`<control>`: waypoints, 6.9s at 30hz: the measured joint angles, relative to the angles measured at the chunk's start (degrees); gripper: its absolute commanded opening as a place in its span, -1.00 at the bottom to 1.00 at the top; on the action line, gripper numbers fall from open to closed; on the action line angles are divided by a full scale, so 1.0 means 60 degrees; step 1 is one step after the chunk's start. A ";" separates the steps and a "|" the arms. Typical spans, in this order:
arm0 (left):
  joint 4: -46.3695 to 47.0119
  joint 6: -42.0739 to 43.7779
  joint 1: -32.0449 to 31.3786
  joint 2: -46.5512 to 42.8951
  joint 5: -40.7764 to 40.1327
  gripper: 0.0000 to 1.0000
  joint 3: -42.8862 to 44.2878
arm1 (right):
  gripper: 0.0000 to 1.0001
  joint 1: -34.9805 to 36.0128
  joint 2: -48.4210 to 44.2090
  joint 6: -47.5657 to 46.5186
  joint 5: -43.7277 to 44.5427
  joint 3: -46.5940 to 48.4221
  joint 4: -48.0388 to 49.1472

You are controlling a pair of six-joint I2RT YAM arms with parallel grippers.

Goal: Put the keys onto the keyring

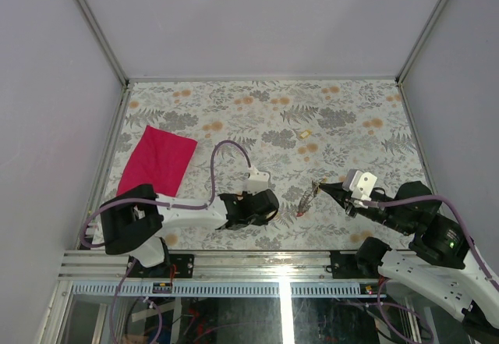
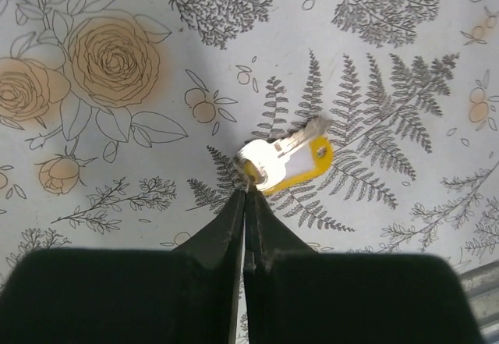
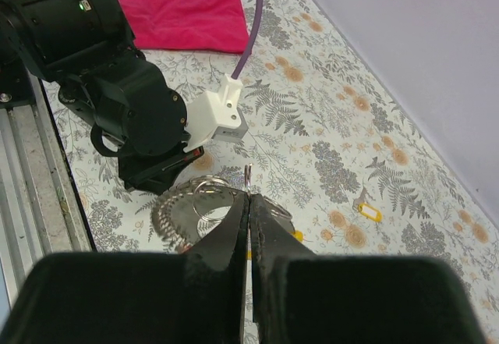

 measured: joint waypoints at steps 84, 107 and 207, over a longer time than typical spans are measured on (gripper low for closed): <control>-0.0186 1.1034 0.1585 -0.7362 0.9187 -1.00 0.3100 | -1.00 0.0018 0.3748 0.5431 -0.6087 0.1333 0.4965; -0.0182 1.1074 0.1628 -0.7198 0.9362 -1.00 0.3136 | -1.00 0.0040 0.3457 0.5621 -0.5060 0.1326 0.4827; 0.4583 0.7410 0.1625 -0.6674 0.8182 -1.00 0.1592 | -1.00 0.0044 0.2200 0.5166 -0.3807 -0.0688 0.8043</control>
